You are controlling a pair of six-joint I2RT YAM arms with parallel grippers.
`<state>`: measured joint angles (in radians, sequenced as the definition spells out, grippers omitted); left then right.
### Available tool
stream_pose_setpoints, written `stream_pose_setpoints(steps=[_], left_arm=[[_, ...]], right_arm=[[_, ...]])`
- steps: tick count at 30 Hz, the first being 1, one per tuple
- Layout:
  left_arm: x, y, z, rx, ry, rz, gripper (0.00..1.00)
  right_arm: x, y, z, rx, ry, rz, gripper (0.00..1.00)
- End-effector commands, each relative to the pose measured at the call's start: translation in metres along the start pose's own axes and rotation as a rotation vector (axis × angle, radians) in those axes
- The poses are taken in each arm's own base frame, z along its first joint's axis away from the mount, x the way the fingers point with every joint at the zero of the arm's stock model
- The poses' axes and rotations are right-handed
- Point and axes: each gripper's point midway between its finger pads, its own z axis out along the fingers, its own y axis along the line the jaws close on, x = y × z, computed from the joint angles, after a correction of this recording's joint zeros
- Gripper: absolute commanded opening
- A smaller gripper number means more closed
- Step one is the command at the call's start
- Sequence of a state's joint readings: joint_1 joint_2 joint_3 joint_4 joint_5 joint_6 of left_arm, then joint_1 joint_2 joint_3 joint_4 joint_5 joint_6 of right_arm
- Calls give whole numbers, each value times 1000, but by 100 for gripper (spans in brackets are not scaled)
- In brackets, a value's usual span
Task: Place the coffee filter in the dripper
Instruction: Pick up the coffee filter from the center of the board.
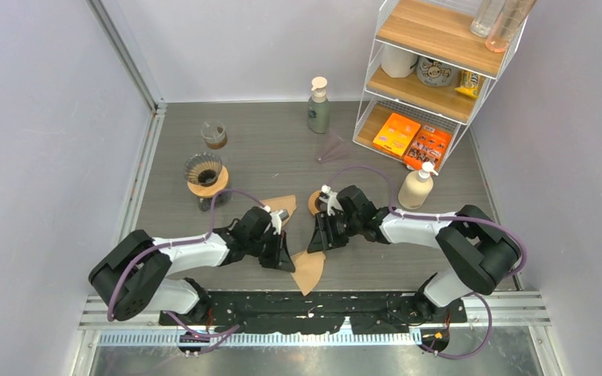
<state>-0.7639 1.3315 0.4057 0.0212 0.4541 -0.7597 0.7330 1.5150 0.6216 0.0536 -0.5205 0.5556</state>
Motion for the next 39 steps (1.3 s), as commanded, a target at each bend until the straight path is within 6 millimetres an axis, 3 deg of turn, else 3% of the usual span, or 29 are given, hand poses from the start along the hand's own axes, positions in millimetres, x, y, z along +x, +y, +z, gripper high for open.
stream_pose_setpoints(steps=[1,11,15,25,30,35,39], left_arm=[[-8,10,7,-56,-25,2,0],[-9,16,4,-89,-44,7,0],[-10,15,4,-90,-47,8,0],[-7,17,3,-90,-42,7,0],[-6,18,3,-93,-42,6,0],[-9,16,3,-90,-45,11,0],[-11,13,3,-83,-52,17,0]], right_arm=[[-3,18,-2,-81,-7,-31,50],[2,6,-23,28,1,-122,56],[7,16,-29,-26,0,-148,57],[-23,17,-12,-29,-70,-206,57],[-40,8,-13,51,-119,-234,57],[-44,-3,-19,131,-124,-262,57],[-45,1,-14,106,-106,-267,56]])
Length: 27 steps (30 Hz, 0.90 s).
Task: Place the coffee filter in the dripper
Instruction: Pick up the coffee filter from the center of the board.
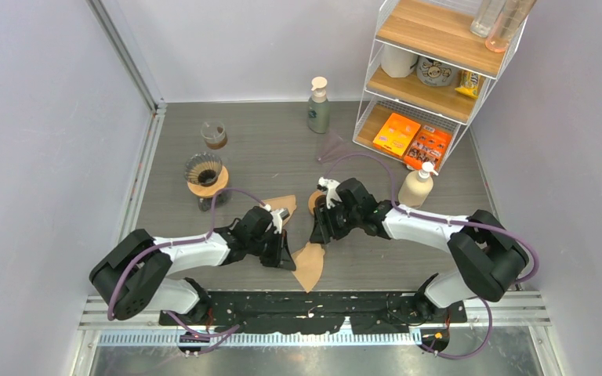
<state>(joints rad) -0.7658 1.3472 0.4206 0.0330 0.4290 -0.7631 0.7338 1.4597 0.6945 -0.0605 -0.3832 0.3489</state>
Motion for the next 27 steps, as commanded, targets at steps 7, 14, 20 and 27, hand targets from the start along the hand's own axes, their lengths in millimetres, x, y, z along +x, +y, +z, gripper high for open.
stream_pose_setpoints(steps=[7,14,20,27], left_arm=[[-3,16,-2,-92,-24,11,0],[-6,15,-4,-96,-34,15,0],[-7,14,-4,-94,-36,16,0],[-5,14,-4,-92,-30,17,0]], right_arm=[[0,22,8,-93,29,-53,54],[10,35,5,-162,47,-47,50],[8,30,5,-131,41,-61,47],[13,10,17,-46,60,-46,48]])
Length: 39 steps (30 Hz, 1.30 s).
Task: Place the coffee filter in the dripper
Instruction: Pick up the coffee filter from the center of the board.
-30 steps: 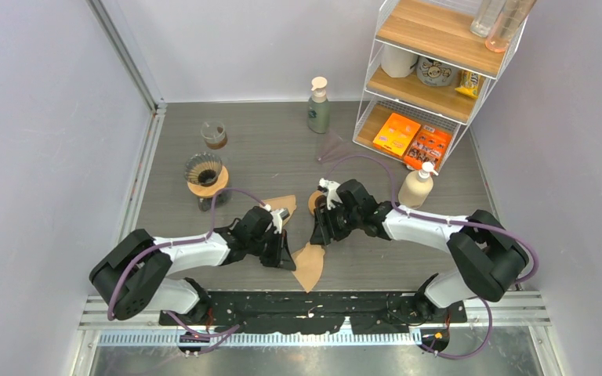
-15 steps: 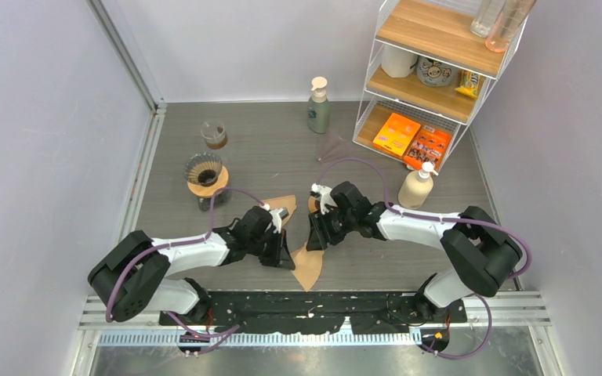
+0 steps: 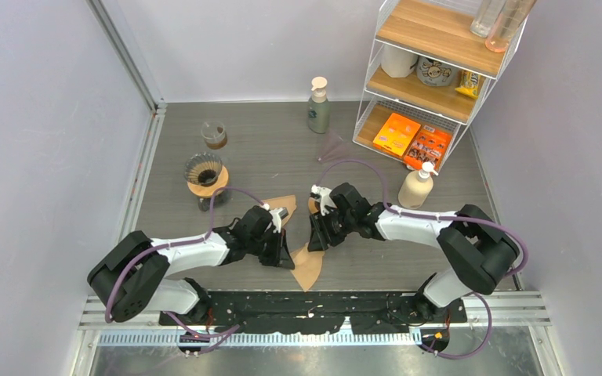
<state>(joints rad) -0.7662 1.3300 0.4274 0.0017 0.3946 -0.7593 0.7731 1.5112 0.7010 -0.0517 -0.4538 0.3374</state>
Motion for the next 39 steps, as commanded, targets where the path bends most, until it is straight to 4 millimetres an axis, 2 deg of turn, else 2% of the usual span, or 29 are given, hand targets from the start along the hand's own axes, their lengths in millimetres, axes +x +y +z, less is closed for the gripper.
stream_pose_setpoints(steps=[1,4,7,8,11,17,18,21,24,29,32,36,39], left_arm=[[-2,11,-1,-63,-11,16,0],[-2,11,-1,-63,-11,15,0],[-1,12,0,-66,-7,12,0],[-1,13,0,-70,-8,11,0],[-2,12,1,-68,-7,10,0],[-2,12,0,-70,-9,12,0],[-2,12,0,-70,-7,12,0],[-1,12,0,-71,-4,11,0],[-1,12,0,-72,-2,12,0],[-2,12,0,-75,-7,12,0],[-2,12,0,-74,-7,12,0],[-1,13,1,-79,-4,9,0],[-1,12,2,-71,-6,4,0]], right_arm=[[-5,-9,7,42,-13,-20,48],[-3,-13,8,61,-11,-21,44],[-3,-1,7,-3,-8,-20,39],[1,1,7,-16,-1,-15,34],[-6,8,4,-48,-31,-24,31],[-12,-12,3,71,-69,-36,20],[-11,-13,4,70,-68,-49,20],[-12,-19,4,106,-62,-92,29],[-13,-26,-2,150,-61,-130,31],[-13,-31,-11,203,-60,-120,40],[2,-32,-13,213,-9,-55,45],[29,-27,-9,160,49,36,46],[35,-14,-1,72,53,102,40]])
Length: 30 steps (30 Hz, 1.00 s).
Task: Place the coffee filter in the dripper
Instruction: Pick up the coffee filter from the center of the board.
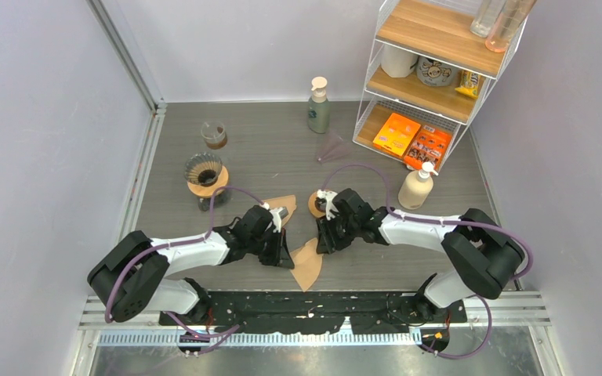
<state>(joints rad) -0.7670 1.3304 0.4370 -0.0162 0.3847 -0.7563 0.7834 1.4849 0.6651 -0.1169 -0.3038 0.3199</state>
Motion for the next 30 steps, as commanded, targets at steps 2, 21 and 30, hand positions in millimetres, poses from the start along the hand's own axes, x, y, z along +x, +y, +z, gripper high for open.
stream_pose_setpoints(steps=[2,21,30], left_arm=[[0,11,2,-58,-6,4,0],[-43,-39,-45,86,-259,159,26],[-75,-63,-111,102,-547,411,99]], right_arm=[[17,19,4,-111,35,122,35],[-39,50,-50,-199,-243,-164,5],[-46,92,-111,-343,-302,-405,5]])
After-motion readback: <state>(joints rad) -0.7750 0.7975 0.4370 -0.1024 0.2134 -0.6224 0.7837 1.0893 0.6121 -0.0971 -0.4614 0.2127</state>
